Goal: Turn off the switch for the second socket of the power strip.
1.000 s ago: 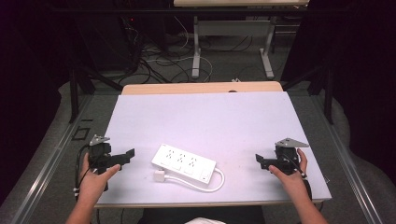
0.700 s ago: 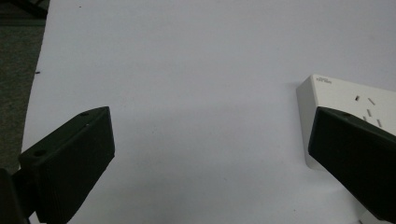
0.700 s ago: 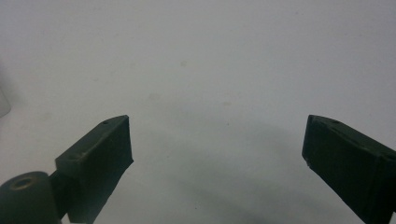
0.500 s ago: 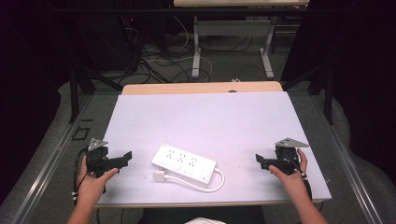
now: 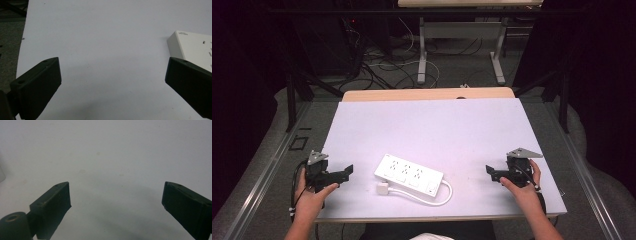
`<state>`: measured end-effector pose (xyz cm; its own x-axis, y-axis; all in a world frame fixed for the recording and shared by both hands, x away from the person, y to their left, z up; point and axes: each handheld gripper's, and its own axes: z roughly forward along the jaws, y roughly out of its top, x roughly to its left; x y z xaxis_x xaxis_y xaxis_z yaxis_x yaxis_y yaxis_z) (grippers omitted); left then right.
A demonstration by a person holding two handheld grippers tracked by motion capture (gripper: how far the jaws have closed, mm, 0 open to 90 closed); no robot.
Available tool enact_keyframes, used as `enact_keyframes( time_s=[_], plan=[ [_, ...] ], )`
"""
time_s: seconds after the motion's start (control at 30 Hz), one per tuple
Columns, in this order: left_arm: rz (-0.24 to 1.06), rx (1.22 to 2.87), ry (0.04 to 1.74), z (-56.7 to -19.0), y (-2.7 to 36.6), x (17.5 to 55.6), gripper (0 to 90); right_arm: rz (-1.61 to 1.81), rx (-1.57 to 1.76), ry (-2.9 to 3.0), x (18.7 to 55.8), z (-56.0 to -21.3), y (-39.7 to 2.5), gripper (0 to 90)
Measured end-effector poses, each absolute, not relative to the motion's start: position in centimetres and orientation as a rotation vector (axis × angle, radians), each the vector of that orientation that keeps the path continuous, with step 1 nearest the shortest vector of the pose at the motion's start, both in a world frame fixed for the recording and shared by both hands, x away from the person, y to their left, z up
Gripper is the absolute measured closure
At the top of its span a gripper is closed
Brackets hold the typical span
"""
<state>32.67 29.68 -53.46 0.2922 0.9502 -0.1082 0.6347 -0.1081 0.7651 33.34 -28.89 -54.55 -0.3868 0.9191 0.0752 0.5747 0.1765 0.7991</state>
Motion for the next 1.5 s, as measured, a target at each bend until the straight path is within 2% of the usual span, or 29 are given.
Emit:
enact_keyframes(
  time_s=[0.87,1.5],
  plan=[
    [0.492,1.817,1.495,-55.3,30.9,33.0,0.3,1.075,1.399,2.039,33.4,-54.6,-28.9,7.8],
    [0.501,1.792,1.52,-55.9,31.4,33.2,0.4,1.066,1.404,2.034,33.4,-54.7,-28.9,7.8]
  ],
)
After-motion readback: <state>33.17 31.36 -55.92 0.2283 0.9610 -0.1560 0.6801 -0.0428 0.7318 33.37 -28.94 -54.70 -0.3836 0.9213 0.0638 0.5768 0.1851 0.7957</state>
